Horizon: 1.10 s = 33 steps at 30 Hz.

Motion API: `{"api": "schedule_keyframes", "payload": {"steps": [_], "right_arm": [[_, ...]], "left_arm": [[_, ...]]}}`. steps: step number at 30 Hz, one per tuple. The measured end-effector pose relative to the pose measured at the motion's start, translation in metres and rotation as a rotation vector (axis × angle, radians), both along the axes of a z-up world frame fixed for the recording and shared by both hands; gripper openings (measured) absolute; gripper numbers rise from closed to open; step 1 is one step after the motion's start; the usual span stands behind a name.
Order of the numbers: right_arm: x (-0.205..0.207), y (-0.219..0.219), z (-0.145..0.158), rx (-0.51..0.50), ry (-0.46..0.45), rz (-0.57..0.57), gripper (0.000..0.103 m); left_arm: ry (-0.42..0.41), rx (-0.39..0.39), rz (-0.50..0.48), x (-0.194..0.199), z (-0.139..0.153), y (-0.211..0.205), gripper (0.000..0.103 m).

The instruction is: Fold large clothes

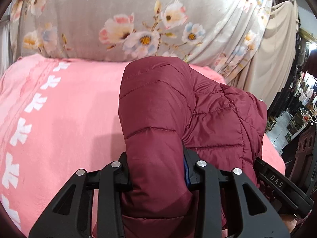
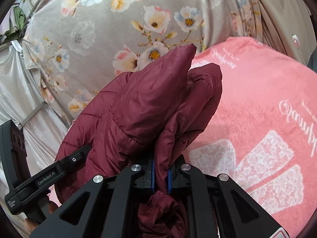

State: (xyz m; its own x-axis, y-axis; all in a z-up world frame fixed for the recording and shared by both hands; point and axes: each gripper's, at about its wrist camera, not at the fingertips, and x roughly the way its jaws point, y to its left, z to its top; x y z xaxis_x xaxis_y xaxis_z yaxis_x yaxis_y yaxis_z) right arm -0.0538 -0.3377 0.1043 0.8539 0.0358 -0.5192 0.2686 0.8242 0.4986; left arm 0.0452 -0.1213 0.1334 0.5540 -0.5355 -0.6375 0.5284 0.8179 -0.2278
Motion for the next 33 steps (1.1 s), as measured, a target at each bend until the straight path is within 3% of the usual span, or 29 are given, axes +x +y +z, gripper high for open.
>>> {"api": "schedule_keyframes", "payload": {"steps": [12, 20, 27, 33], "right_arm": [[-0.007, 0.049, 0.090, -0.144, -0.204, 0.055, 0.010], [0.029, 0.088, 0.136, -0.215, -0.325, 0.151, 0.010], [0.093, 0.124, 0.146, -0.229, -0.349, 0.254, 0.010], [0.150, 0.150, 0.125, -0.233, -0.326, 0.304, 0.010]], "left_arm": [[-0.223, -0.095, 0.000, -0.026, 0.083, 0.047, 0.034], [-0.384, -0.130, 0.045, -0.010, 0.128, 0.098, 0.034], [-0.419, -0.150, 0.100, 0.032, 0.130, 0.142, 0.034], [-0.413, -0.148, 0.136, 0.083, 0.107, 0.164, 0.034]]}}
